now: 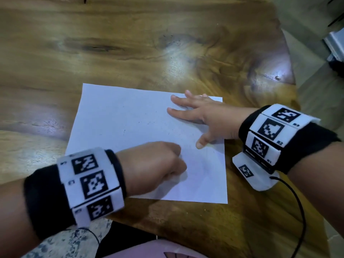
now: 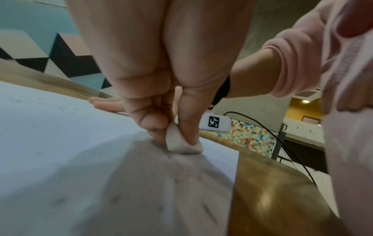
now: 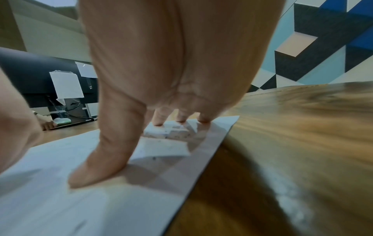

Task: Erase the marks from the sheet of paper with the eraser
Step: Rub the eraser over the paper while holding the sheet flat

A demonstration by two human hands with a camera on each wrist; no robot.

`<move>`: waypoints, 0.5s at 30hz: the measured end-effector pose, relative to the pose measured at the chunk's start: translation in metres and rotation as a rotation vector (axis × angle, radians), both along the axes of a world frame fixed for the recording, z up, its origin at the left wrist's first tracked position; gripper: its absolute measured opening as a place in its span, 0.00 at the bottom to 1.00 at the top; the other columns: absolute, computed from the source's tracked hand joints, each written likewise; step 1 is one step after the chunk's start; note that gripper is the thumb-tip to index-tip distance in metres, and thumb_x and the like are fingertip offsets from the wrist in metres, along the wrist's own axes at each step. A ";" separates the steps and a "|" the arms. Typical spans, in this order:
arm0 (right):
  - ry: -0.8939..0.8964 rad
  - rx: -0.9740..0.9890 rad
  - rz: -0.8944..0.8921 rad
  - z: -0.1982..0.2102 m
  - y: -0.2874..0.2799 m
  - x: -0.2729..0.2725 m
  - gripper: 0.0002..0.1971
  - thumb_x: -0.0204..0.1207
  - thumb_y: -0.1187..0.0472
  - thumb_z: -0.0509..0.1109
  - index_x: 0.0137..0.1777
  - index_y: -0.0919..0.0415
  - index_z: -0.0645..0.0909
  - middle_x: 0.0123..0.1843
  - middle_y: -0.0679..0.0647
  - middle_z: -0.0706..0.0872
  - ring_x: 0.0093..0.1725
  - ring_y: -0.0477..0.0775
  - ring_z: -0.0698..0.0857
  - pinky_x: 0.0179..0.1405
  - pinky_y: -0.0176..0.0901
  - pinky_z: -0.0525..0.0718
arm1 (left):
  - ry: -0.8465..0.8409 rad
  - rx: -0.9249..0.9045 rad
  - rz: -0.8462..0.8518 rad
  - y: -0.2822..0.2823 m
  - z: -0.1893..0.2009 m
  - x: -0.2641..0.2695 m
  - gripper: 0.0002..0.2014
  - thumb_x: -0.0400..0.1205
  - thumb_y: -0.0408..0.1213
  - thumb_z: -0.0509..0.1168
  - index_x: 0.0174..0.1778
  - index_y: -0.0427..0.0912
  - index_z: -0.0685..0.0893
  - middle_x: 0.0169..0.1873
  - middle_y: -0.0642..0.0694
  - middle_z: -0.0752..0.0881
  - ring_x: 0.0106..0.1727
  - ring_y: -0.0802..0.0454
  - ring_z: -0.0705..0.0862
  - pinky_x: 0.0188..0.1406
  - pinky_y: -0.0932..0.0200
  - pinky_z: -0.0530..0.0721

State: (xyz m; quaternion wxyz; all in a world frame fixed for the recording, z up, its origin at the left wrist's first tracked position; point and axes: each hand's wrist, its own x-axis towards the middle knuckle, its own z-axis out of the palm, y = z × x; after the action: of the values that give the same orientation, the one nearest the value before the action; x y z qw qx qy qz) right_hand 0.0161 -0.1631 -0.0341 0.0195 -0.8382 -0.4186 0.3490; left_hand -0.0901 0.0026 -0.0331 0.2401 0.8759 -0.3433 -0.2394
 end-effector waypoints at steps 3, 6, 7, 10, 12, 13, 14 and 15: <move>-0.008 -0.010 -0.005 0.003 0.002 -0.001 0.51 0.69 0.55 0.77 0.81 0.40 0.41 0.83 0.39 0.33 0.80 0.46 0.31 0.77 0.46 0.33 | -0.055 0.028 -0.023 -0.001 -0.001 -0.005 0.13 0.69 0.29 0.65 0.25 0.48 0.70 0.30 0.50 0.69 0.26 0.45 0.74 0.24 0.58 0.67; -0.059 -0.017 -0.043 0.007 -0.003 -0.003 0.52 0.67 0.54 0.78 0.81 0.41 0.43 0.83 0.40 0.35 0.81 0.46 0.33 0.78 0.45 0.36 | -0.069 0.041 0.031 0.000 -0.001 -0.009 0.14 0.65 0.27 0.71 0.25 0.46 0.72 0.29 0.51 0.68 0.24 0.49 0.71 0.20 0.59 0.70; -0.063 -0.024 -0.062 0.008 -0.008 -0.004 0.52 0.67 0.54 0.78 0.81 0.41 0.44 0.83 0.40 0.36 0.81 0.46 0.33 0.78 0.44 0.38 | -0.063 0.036 0.047 0.000 -0.002 -0.010 0.15 0.66 0.28 0.71 0.24 0.46 0.71 0.29 0.51 0.68 0.25 0.49 0.72 0.19 0.58 0.73; -0.034 -0.029 -0.126 0.010 -0.026 -0.008 0.55 0.65 0.53 0.79 0.81 0.43 0.42 0.80 0.35 0.33 0.81 0.45 0.34 0.77 0.38 0.40 | -0.003 0.021 0.106 0.000 -0.003 -0.009 0.06 0.73 0.36 0.63 0.29 0.46 0.79 0.32 0.52 0.77 0.31 0.49 0.80 0.28 0.56 0.79; -0.029 -0.024 -0.165 0.010 -0.034 -0.013 0.58 0.63 0.53 0.81 0.82 0.46 0.39 0.74 0.33 0.31 0.81 0.43 0.34 0.73 0.31 0.40 | 0.047 0.024 0.178 -0.002 -0.003 -0.003 0.07 0.76 0.38 0.60 0.38 0.48 0.84 0.39 0.52 0.83 0.40 0.51 0.83 0.38 0.62 0.76; -0.032 -0.028 -0.177 0.009 -0.035 -0.015 0.59 0.62 0.52 0.81 0.82 0.49 0.38 0.74 0.33 0.29 0.81 0.42 0.34 0.71 0.29 0.39 | 0.084 0.060 0.188 -0.003 -0.004 0.001 0.07 0.77 0.38 0.61 0.43 0.48 0.85 0.43 0.51 0.85 0.45 0.51 0.83 0.41 0.64 0.73; -0.033 -0.034 -0.183 0.008 -0.036 -0.018 0.61 0.62 0.52 0.81 0.82 0.51 0.36 0.76 0.36 0.28 0.80 0.42 0.33 0.70 0.28 0.37 | 0.128 0.113 0.173 -0.004 -0.003 0.005 0.06 0.77 0.36 0.62 0.44 0.47 0.85 0.44 0.50 0.86 0.47 0.53 0.83 0.41 0.66 0.71; -0.034 -0.038 -0.184 0.007 -0.036 -0.020 0.62 0.62 0.51 0.81 0.81 0.53 0.34 0.78 0.39 0.27 0.80 0.42 0.32 0.71 0.29 0.36 | 0.149 0.138 0.158 -0.007 -0.002 0.009 0.05 0.75 0.34 0.65 0.43 0.47 0.85 0.42 0.51 0.87 0.43 0.56 0.83 0.38 0.68 0.70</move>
State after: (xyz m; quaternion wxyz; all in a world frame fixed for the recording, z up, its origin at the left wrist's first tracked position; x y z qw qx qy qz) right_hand -0.0041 -0.1996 -0.0271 0.0285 -0.8792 -0.3335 0.3391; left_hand -0.0813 -0.0039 -0.0352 0.2223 0.8945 -0.2369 -0.3071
